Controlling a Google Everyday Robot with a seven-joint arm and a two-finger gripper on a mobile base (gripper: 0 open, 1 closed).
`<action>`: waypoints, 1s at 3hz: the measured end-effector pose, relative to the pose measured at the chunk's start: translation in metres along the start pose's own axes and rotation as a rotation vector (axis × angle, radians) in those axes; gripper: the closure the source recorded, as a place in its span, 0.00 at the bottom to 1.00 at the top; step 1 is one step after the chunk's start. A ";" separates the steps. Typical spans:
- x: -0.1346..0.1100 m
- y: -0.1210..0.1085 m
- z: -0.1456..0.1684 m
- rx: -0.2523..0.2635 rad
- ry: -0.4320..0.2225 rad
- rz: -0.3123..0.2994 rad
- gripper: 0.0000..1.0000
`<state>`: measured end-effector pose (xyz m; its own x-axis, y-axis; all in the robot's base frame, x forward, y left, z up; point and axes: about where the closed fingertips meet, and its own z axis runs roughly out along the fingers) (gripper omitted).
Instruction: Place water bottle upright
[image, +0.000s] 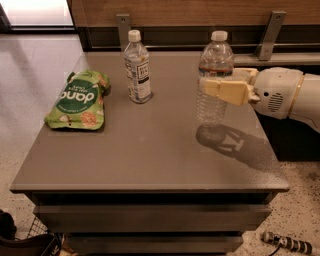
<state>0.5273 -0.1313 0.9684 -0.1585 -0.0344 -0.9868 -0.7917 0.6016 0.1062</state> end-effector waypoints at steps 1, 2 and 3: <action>0.009 0.011 0.001 -0.037 -0.033 -0.004 1.00; 0.021 0.026 0.006 -0.107 -0.063 -0.015 1.00; 0.026 0.033 0.007 -0.141 -0.070 -0.023 1.00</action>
Offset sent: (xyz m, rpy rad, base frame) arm -0.0274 0.0221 -0.0276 0.0885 -0.0635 0.1402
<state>0.5010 -0.1066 0.9454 -0.1019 0.0118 -0.9947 -0.8702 0.4835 0.0948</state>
